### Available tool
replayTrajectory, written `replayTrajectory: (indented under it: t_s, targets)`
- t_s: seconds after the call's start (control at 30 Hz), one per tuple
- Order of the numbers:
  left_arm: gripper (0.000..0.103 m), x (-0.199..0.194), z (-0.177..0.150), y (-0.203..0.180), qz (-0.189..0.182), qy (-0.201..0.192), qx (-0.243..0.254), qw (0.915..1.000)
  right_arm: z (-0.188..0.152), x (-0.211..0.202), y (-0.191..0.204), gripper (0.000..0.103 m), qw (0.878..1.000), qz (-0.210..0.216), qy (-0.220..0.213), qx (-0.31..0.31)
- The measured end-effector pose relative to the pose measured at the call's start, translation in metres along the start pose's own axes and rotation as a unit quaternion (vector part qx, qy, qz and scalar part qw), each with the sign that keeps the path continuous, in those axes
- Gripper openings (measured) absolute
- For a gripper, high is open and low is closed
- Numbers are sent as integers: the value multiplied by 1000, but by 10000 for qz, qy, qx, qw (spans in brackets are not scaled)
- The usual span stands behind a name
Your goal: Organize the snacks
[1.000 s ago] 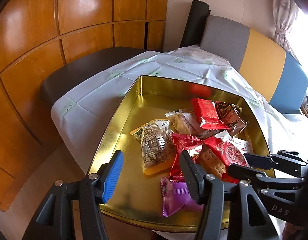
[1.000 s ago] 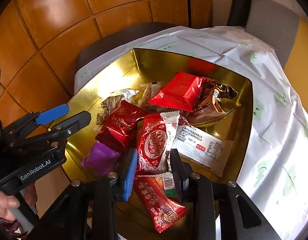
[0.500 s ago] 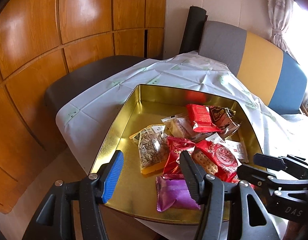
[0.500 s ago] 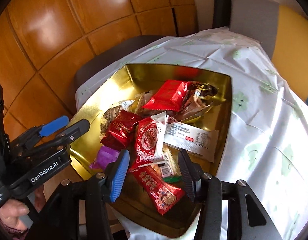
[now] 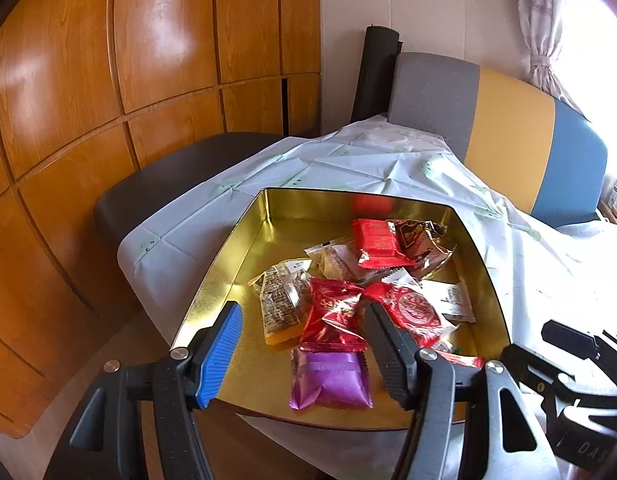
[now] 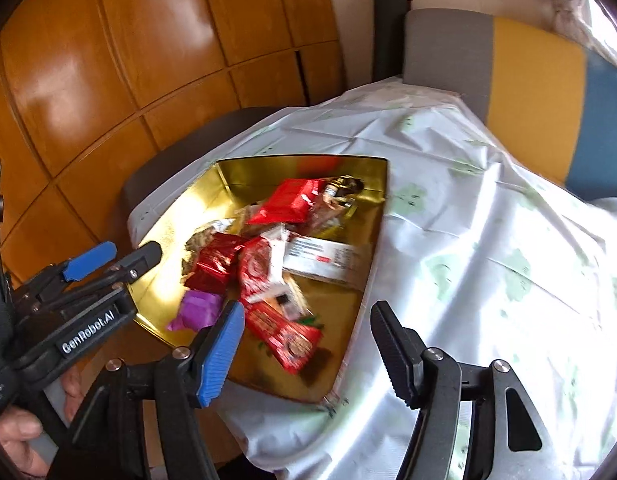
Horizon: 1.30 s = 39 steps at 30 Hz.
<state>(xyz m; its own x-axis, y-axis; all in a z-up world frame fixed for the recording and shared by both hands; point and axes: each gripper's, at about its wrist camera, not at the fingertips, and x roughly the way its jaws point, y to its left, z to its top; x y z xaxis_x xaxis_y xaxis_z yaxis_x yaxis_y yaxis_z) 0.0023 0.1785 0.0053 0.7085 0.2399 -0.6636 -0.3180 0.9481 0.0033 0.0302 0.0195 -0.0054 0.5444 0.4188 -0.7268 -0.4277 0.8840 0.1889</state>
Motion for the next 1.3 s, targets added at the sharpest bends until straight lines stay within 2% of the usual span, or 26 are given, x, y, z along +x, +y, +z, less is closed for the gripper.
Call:
replayTrajectory:
  t_s: [0.2, 0.4, 0.47, 1.3]
  targets:
    - [64, -10, -4, -16, 208, -173, 193, 9994, -12, -11, -10, 68, 9996, -233, -123, 115]
    - [64, -14, -6, -23, 108, -213, 247, 9994, -17, -18, -12, 71, 9991, -341, -233, 104]
    - [64, -16, -6, -24, 121, -254, 266, 9993, -18, -18, -12, 75, 9991, -350, -242, 93]
    - [64, -16, -6, -20, 183, -276, 205, 9992, -21, -19, -9, 75, 9989, -375, -261, 99]
